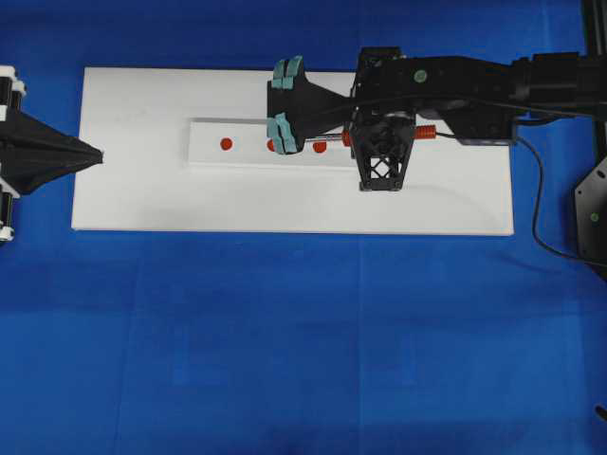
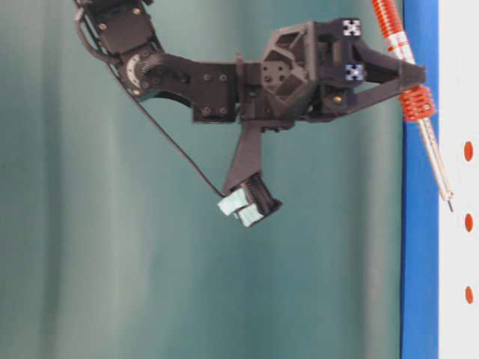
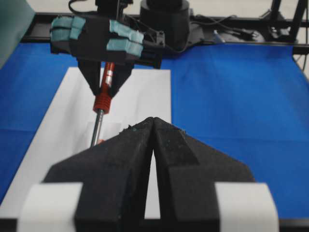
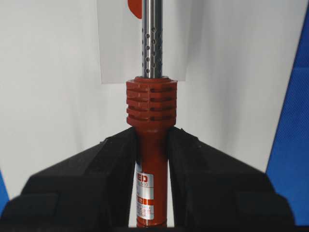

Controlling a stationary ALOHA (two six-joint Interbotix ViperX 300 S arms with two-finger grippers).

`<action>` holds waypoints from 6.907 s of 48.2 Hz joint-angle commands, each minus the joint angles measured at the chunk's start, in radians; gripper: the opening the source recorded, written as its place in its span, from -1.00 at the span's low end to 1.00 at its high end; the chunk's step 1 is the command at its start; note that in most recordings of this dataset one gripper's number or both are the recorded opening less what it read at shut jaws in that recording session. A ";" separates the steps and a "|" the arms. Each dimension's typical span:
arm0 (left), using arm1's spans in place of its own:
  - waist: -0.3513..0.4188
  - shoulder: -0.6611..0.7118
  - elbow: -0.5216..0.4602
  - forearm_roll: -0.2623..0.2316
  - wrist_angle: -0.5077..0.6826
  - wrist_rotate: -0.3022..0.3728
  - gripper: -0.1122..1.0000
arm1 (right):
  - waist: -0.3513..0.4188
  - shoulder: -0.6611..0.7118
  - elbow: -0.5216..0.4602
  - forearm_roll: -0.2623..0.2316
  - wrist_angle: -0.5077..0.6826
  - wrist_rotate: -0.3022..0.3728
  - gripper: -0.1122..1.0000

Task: Touch the tip of the soldering iron to the mark.
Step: 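Lower the iron tip onto the middle red dot, then raise the iron and shift it right above the strip, then lower the iron tip onto the right red dot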

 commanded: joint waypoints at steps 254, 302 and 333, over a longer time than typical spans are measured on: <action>0.002 -0.009 -0.003 0.002 0.035 0.009 -0.79 | -0.011 -0.413 0.147 -0.077 0.120 -0.006 -0.68; 0.002 -0.009 -0.002 0.002 0.035 0.015 -0.79 | -0.026 -0.144 0.209 -0.051 -0.074 -0.006 -0.68; 0.002 -0.009 -0.002 0.002 0.037 0.015 -0.79 | -0.031 -0.126 0.224 -0.043 -0.103 -0.006 -0.68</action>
